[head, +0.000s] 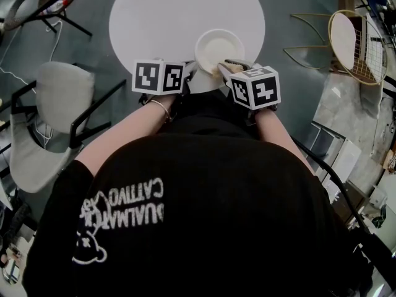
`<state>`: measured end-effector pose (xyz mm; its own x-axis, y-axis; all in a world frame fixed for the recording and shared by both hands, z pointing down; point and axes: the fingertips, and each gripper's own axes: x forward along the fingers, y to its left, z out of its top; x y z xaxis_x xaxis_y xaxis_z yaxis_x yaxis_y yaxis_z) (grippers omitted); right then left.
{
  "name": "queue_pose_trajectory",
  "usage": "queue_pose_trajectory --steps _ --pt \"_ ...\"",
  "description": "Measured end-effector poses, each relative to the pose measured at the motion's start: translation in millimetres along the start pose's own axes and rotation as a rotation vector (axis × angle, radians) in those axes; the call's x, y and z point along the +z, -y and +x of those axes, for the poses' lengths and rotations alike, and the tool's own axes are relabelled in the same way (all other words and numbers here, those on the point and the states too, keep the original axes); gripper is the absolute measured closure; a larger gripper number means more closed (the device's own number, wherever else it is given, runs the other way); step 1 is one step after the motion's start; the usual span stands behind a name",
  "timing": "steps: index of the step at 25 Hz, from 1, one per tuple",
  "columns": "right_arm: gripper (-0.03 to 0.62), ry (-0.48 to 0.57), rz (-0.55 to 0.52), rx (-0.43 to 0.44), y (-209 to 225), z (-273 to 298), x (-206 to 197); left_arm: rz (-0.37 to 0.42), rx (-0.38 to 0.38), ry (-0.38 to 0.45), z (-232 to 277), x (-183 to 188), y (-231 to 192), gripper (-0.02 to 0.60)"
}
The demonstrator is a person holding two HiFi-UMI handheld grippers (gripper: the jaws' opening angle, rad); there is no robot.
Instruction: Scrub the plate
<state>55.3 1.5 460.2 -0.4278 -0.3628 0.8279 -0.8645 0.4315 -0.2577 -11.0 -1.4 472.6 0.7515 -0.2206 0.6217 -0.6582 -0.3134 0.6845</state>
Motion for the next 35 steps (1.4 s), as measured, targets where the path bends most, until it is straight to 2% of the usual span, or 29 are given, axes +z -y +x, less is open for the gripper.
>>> queue_pose_trajectory --steps 5,17,25,31,35 --pt "0.507 0.018 0.077 -0.023 19.3 -4.7 -1.5 0.002 0.003 -0.008 3.7 0.0 2.5 0.581" --pt "0.507 0.039 0.147 -0.056 70.2 -16.6 0.4 -0.025 0.029 -0.027 27.3 -0.6 9.0 0.581" --pt "0.507 0.083 0.202 -0.05 99.6 -20.9 7.6 -0.011 0.051 -0.037 39.5 5.9 13.2 0.581" --pt "0.505 0.159 0.266 0.002 114.7 -25.9 31.1 0.024 0.081 -0.024 41.0 27.2 15.8 0.581" --pt "0.505 0.264 0.333 0.102 107.9 -39.9 68.5 0.057 0.066 0.044 24.8 57.2 21.8 0.581"
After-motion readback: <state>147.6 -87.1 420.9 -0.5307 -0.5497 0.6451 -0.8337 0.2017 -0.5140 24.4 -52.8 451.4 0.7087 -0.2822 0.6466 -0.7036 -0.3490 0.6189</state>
